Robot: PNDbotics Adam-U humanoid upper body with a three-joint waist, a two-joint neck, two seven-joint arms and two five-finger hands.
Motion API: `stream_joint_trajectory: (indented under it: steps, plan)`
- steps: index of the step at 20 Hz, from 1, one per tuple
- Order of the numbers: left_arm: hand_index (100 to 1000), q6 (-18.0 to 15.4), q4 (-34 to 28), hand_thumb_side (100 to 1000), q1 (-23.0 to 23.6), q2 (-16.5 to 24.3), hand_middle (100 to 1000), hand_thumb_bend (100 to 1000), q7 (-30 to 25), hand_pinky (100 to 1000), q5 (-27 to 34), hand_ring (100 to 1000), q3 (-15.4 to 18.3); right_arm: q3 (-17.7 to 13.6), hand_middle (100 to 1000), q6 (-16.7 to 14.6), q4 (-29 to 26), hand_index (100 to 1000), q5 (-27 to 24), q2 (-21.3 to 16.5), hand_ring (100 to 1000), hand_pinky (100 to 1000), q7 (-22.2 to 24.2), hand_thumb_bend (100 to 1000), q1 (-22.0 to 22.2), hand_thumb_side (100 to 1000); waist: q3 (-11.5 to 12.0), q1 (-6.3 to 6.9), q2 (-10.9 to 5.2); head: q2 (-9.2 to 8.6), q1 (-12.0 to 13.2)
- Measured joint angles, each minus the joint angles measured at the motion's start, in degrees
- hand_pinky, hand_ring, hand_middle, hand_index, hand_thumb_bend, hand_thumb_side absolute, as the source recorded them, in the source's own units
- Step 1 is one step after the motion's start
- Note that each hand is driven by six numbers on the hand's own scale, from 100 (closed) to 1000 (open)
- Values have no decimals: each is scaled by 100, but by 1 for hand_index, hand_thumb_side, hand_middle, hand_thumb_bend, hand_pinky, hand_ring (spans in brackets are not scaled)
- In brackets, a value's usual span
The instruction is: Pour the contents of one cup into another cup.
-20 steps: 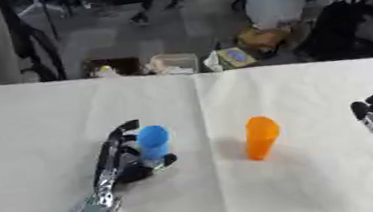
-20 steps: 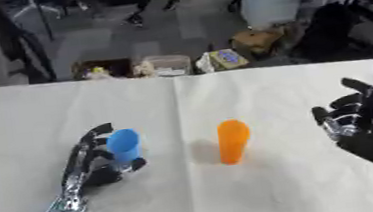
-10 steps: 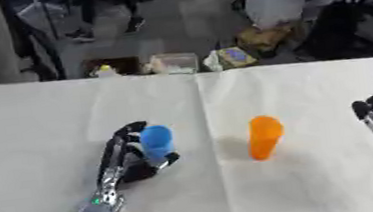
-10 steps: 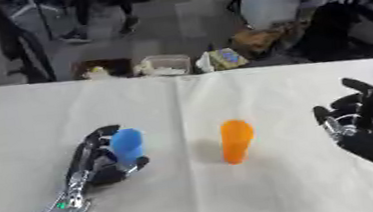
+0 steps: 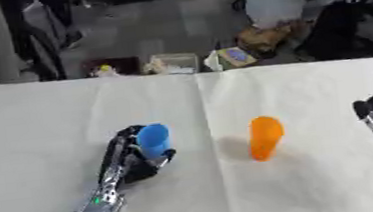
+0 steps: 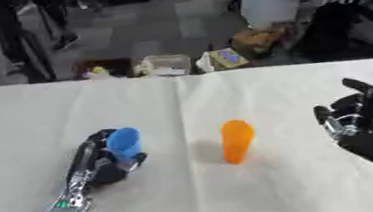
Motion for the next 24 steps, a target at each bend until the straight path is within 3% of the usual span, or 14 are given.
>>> stream_joint_trajectory:
  steps: [4, 13, 18, 24]
  plan:
    - [575, 30, -259, 100, 33, 9, 372, 368, 222, 235, 123, 368, 5, 0, 542, 0, 0, 883, -3, 0, 570, 536, 0, 389, 1, 214, 7, 1, 0, 0, -2]
    - [575, 711, -1753, 100, 405, 478, 373, 360, 529, 240, 256, 373, 9, 151, 541, 1, 163, 884, -4, -6, 569, 533, 122, 409, -100, 204, 118, 44, -11, 0, -70]
    - [578, 1104, -2432, 100, 626, 682, 376, 365, 478, 245, 298, 376, 4, 415, 548, -57, 492, 885, 0, -68, 570, 533, 349, 486, -386, 206, 209, 70, -40, 0, -142]
    - [582, 1305, -2840, 100, 722, 749, 381, 371, 445, 252, 387, 380, 1, 751, 564, -214, 1057, 891, 17, -105, 581, 537, 673, 571, -812, 209, 297, 95, -74, 0, -218]
